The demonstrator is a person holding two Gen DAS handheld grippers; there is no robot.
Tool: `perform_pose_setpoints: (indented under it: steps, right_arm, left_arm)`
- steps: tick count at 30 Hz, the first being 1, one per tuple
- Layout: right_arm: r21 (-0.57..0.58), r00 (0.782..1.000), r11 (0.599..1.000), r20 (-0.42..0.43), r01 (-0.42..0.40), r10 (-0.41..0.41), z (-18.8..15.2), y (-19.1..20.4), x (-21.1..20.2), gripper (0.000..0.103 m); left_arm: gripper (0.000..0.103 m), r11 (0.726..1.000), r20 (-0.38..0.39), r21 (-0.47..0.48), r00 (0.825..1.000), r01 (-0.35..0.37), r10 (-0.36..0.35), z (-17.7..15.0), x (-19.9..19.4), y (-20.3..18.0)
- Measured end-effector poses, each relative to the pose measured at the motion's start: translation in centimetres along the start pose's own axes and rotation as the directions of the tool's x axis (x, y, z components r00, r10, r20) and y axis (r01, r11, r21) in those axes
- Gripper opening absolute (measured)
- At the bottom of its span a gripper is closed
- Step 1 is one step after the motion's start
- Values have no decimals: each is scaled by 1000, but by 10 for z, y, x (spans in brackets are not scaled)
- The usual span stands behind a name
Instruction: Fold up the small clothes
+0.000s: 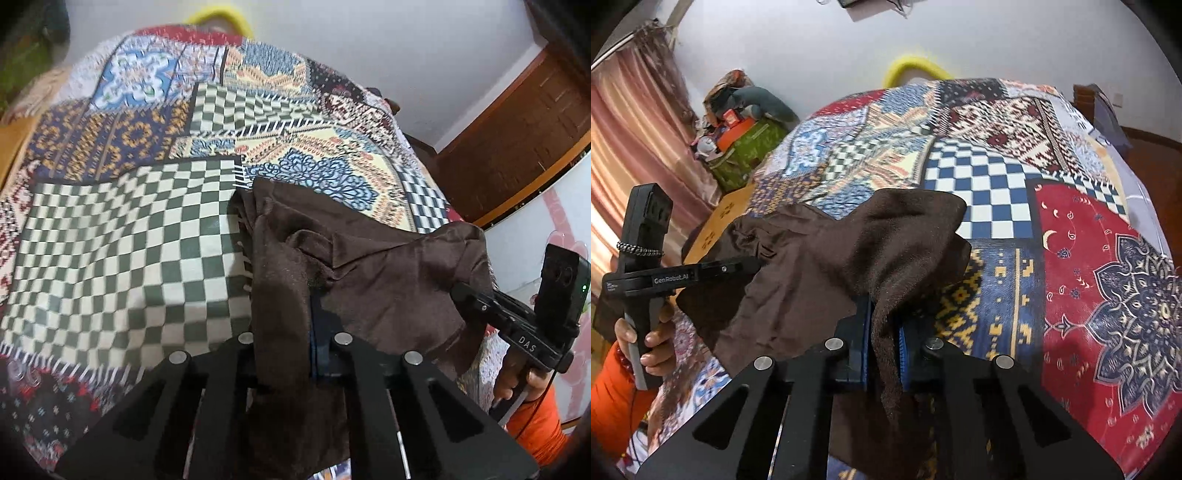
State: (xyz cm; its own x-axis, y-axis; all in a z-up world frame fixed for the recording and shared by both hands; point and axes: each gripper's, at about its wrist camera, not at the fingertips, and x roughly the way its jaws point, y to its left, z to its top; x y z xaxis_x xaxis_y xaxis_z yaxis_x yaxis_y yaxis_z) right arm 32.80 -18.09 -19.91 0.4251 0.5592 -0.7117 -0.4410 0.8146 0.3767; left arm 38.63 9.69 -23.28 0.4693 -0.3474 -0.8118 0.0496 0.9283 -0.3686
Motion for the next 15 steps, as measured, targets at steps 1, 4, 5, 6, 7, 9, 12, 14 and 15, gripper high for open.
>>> perform_pose_setpoints:
  steps: [1,4,5,6,7,9,12,14,15]
  right_arm:
    - [-12,1000,1000,2,-4,4,-1,6,-5,10]
    - [-50,1000,999,11,-21,22,-3,25,-20,10]
    - [-63,999,998,16,-28,29,-4,34,-26,10]
    - [-73,999,997,20,-32,34,-5,40,-29,10]
    - [-86,999,995,24,-41,43,-7,49,-35,10]
    - [-97,998,994,27,-55,58,-10,62,-42,10]
    - [-120,996,990,24,-78,82,-15,85,-47,10]
    - [-133,995,987,16,-95,98,-20,100,-47,10]
    - [-141,994,984,7,-106,108,-23,110,-45,10]
  left_arm:
    - [9,1000,9,10,1000,-8,8,-3,-9,-3]
    - [9,998,49,51,998,-38,35,-15,-39,-11]
    - [9,997,64,61,997,-49,45,-19,-49,-13]
    - [9,996,75,69,996,-58,53,-24,-59,-15]
    - [9,995,86,75,994,-67,60,-28,-69,-16]
    - [9,993,105,80,992,-82,73,-39,-89,-15]
    - [9,994,128,65,988,-91,82,-57,-120,-7]
    - [9,994,134,44,987,-99,92,-69,-137,3]
    - [9,994,132,35,986,-104,99,-74,-142,9]
